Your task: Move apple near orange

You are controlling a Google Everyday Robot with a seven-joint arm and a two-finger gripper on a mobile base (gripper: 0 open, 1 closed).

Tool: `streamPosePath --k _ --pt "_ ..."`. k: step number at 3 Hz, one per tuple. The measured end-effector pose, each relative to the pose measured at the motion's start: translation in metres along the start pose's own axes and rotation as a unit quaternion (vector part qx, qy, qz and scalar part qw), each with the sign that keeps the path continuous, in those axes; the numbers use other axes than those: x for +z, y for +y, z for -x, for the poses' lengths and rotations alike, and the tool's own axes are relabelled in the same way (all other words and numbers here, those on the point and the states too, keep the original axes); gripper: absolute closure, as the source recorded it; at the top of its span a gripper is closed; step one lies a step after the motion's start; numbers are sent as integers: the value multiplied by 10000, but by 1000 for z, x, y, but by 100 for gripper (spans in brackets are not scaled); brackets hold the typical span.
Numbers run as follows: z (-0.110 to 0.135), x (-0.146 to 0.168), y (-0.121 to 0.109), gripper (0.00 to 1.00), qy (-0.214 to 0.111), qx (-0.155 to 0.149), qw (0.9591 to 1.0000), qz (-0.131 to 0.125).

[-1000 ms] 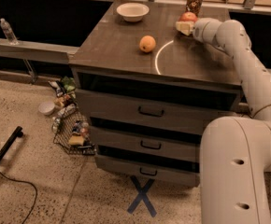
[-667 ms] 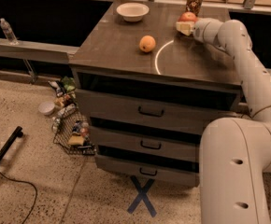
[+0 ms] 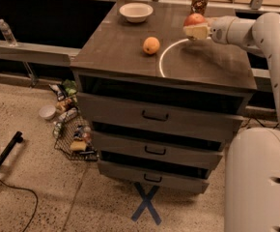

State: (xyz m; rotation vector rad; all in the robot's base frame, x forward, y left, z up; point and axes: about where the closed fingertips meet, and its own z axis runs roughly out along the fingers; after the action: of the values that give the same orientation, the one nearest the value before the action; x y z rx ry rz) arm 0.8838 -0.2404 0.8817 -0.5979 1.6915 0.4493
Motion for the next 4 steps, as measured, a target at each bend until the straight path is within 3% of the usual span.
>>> streamPosePath --k 2,3,4 --pt "6 -28 80 100 47 -12 9947 1026" --pt "-1 -32 117 84 133 -26 9918 1268" --pt "-8 -31 155 61 178 -173 9887 1480"
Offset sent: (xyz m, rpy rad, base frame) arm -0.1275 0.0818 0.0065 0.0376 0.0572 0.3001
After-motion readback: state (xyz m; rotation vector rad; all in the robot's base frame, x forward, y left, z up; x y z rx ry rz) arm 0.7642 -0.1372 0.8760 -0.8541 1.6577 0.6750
